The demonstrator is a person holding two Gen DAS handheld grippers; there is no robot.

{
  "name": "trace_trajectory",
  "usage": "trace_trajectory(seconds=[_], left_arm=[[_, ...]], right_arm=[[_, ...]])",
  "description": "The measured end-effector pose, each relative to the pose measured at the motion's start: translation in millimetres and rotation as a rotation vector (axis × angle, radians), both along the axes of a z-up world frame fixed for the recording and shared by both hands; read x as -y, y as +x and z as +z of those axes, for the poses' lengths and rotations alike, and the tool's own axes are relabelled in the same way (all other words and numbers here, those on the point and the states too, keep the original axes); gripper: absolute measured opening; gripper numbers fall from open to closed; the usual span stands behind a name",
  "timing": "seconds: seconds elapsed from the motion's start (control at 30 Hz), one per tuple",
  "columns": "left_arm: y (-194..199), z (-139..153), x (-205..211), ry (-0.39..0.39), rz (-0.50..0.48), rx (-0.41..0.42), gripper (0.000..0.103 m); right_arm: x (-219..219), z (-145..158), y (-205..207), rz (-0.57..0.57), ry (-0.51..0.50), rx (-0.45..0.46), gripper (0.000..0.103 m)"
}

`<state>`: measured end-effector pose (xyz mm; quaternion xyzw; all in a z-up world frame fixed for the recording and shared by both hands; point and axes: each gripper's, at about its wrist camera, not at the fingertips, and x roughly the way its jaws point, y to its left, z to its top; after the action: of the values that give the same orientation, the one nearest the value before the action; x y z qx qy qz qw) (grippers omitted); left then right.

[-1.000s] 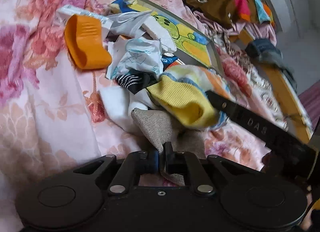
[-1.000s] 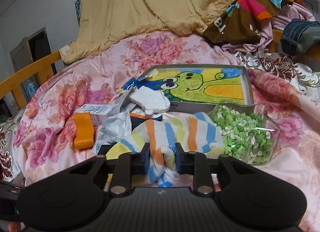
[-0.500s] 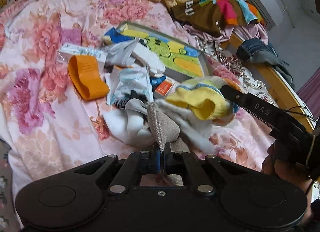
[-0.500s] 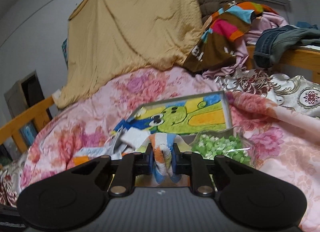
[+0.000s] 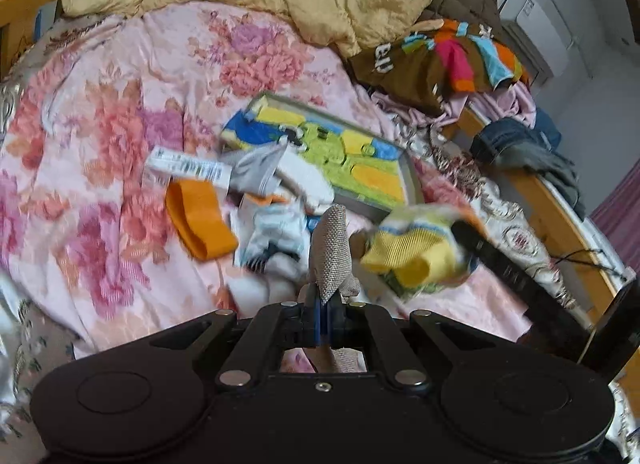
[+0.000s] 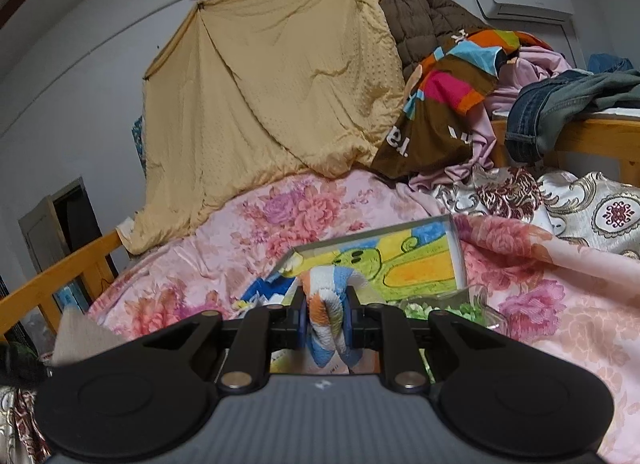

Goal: Organize soft objects
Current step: 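Carry the beige cloth and striped sock over the cartoon-lined tray with both tools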

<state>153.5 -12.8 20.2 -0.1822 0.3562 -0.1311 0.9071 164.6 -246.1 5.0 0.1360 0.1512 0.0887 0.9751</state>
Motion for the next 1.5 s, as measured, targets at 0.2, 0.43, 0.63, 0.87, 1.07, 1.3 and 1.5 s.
trace_trajectory(seconds=[0.2, 0.43, 0.63, 0.87, 1.07, 1.3, 1.5], left_arm=[[24, 31, -6, -0.019, -0.018, 0.044, 0.001], [72, 41, 11, 0.056, -0.061, 0.138, 0.002], [120, 39, 17, 0.013, -0.057, 0.162, 0.002], [176, 31, 36, -0.009, -0.071, 0.220, 0.002], [227, 8, 61, 0.023, -0.055, 0.223, 0.002], [272, -30, 79, -0.015, -0.030, 0.183, 0.002], [300, -58, 90, -0.060, 0.014, 0.113, 0.002]], right_arm=[[2, 6, -1, -0.006, 0.009, 0.026, 0.019], [2, 3, 30, -0.046, -0.023, 0.012, 0.019], [13, 3, 80, -0.085, -0.018, 0.034, 0.019], [17, -2, 142, -0.125, -0.012, 0.040, 0.019], [28, -16, 185, -0.123, 0.027, -0.001, 0.019], [50, -34, 217, -0.140, 0.098, -0.091, 0.019], [55, -46, 231, -0.168, 0.092, -0.153, 0.019]])
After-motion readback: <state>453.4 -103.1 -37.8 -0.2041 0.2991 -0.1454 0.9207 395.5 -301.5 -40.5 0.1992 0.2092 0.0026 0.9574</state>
